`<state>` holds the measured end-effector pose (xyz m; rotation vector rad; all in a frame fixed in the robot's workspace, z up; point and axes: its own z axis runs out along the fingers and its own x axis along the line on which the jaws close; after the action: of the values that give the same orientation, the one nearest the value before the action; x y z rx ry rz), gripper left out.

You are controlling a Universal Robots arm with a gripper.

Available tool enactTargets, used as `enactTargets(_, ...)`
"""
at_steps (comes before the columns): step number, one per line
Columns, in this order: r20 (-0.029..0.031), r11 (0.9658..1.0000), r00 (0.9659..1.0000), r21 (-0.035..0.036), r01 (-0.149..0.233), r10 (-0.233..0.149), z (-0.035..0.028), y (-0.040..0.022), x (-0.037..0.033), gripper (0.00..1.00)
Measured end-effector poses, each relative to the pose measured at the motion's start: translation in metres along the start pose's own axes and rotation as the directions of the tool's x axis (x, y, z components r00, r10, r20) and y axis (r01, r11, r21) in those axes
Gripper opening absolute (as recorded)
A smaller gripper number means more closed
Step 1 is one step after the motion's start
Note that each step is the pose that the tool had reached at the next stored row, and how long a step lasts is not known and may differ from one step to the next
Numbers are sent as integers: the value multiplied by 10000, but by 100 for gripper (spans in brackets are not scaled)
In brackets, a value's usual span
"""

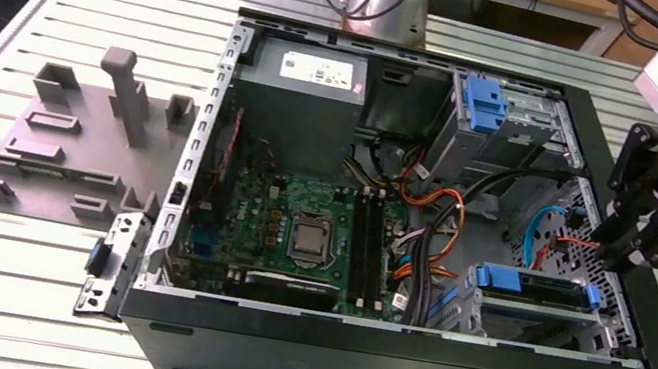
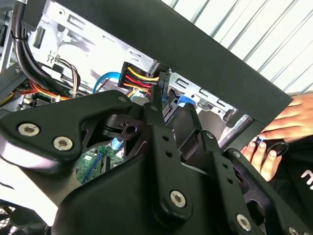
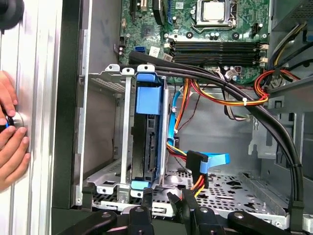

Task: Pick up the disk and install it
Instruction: 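Insert the first disk wire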

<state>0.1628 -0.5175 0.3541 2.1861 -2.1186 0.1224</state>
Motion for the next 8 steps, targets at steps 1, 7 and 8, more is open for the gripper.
enactTargets(1, 0, 10000, 10000, 0, 4, -4, 0, 0, 0, 37)
enactTargets(7, -5, 9999, 9999, 20, 166, -166, 15, -1, -12, 37)
enactTargets(8, -3, 9996, 9997, 32, 263, -263, 19, -1, -15, 37)
